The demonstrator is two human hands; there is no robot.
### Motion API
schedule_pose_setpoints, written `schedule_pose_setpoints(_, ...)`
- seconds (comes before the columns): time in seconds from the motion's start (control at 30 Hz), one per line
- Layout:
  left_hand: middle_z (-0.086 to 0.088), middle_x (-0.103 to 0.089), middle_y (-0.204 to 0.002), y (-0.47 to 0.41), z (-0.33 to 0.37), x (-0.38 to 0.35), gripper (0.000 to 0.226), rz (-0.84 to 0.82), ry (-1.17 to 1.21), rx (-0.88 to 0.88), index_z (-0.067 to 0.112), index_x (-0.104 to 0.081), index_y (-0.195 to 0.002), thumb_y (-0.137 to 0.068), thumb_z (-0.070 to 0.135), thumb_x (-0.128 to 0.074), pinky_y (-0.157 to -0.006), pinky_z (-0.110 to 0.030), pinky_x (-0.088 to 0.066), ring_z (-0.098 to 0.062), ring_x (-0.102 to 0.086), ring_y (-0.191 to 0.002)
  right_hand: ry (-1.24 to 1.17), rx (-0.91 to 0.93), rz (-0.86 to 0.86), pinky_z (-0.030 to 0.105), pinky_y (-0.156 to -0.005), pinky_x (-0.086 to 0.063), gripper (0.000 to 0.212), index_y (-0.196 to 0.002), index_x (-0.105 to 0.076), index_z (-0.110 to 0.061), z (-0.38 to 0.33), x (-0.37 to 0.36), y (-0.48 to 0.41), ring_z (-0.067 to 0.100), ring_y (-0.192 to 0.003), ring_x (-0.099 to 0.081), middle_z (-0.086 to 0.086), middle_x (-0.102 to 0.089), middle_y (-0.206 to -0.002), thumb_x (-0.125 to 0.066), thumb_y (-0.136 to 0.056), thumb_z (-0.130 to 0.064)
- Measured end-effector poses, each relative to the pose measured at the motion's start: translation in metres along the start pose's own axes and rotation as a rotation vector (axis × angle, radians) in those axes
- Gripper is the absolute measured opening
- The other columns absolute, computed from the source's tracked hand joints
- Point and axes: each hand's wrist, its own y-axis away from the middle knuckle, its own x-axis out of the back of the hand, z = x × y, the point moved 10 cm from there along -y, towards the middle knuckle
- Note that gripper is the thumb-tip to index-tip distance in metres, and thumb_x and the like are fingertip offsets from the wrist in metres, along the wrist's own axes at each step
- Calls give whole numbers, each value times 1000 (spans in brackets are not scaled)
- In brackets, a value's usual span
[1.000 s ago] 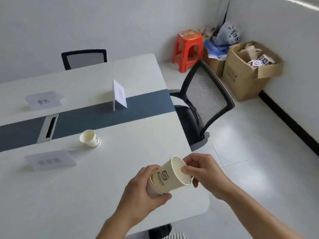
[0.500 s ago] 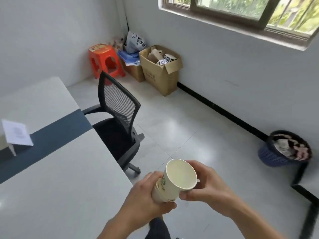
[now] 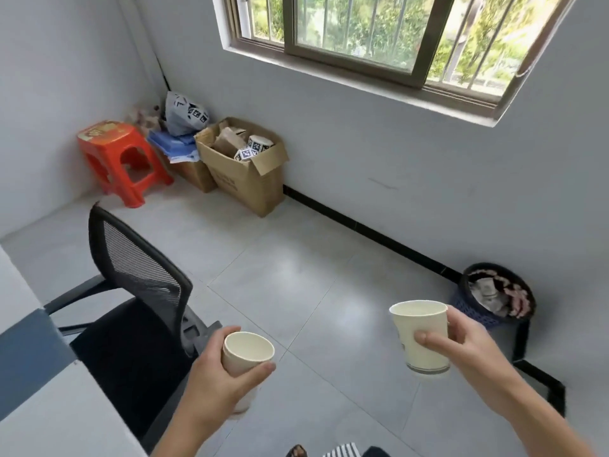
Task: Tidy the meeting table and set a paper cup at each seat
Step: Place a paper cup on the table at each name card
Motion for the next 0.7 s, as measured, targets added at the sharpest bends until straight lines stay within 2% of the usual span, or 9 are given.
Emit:
schedule_pose_setpoints(0.07, 2, -69, -100, -30, 15, -4, 85, -18, 3, 12, 32, -57, -112, -36, 58, -82, -72, -17, -51, -3, -65, -88, 22, -24, 34, 31, -76, -50, 43, -100, -69, -21, 1, 21, -18, 22, -90, -68, 3, -75, -93, -76, -59, -32)
schedule_pose_setpoints(0.13, 2, -69, -97, -60, 34, -11, 81, -27, -1, 3, 32, -57, -110, -37, 56, -82, -71, -18, -51, 2, -64, -84, 38, -49, 31, 28, -73, -49, 56, -98, -69, -22, 3, 37, -40, 13, -82, -69, 1, -76, -92, -79, -48, -44)
schedule_pose_setpoints(0.2, 0, -69, -96, -92, 49, -20, 77, -25, -2, 3, 32, -56, -109, -40, 51, -84, -70, -20, -50, 3, -63, -82, 59, -64, 9, 29, -72, -49, 68, -96, -70, -21, 5, 49, -69, 13, -80, -68, 1, -76, -88, -80, -37, -52)
schedule_pose_setpoints(0.3, -1, -69, -96, -146, 63, -38, 80, 6, 0, 21, 34, -57, -106, -35, 57, -84, -73, -24, -52, -7, -66, -86, 90, -102, -34, 31, -73, -48, 61, -97, -70, -20, 8, 66, -130, 28, -87, -67, 3, -75, -88, -80, -43, -46)
schedule_pose_setpoints(0.4, 0, -70, -96, -202, 80, -61, 82, 49, 31, 39, 35, -57, -105, -31, 60, -84, -76, -26, -52, -12, -66, -90, 166, -95, -79, 34, -77, -49, 65, -96, -69, -27, -2, 82, -208, 25, -89, -68, 1, -74, -89, -83, -39, -55)
schedule_pose_setpoints(0.5, 2, -69, -96, -252, 112, -79, 77, 60, 28, 35, 35, -57, -106, -37, 56, -82, -76, -25, -50, -9, -65, -89, 244, -68, -135, 33, -75, -50, 55, -94, -67, -28, -31, 88, -287, 22, -84, -67, 1, -71, -87, -76, -47, -55)
schedule_pose_setpoints(0.6, 6, -68, -93, -291, 139, -78, 72, 108, 67, 26, 40, -56, -105, -39, 51, -84, -67, -19, -52, -1, -64, -83, 287, -32, -230, 27, -68, -49, 46, -94, -65, -25, -74, 76, -360, 11, -73, -65, 4, -69, -88, -77, -56, -49)
schedule_pose_setpoints(0.67, 4, -67, -91, -305, 138, -68, 69, 172, 106, 64, 38, -57, -104, -41, 45, -85, -56, -14, -53, -3, -63, -80, 329, 15, -324, 25, -67, -49, 50, -96, -64, -25, -102, 55, -403, 12, -74, -65, 2, -68, -88, -77, -56, -51)
schedule_pose_setpoints(0.7, 5, -68, -91, -310, 132, -59, 70, 217, 119, 88, 35, -58, -104, -40, 46, -84, -56, -12, -53, -2, -63, -80, 340, 34, -363, 24, -68, -50, 52, -97, -64, -26, -115, 42, -424, 12, -76, -66, -1, -68, -88, -76, -55, -53)
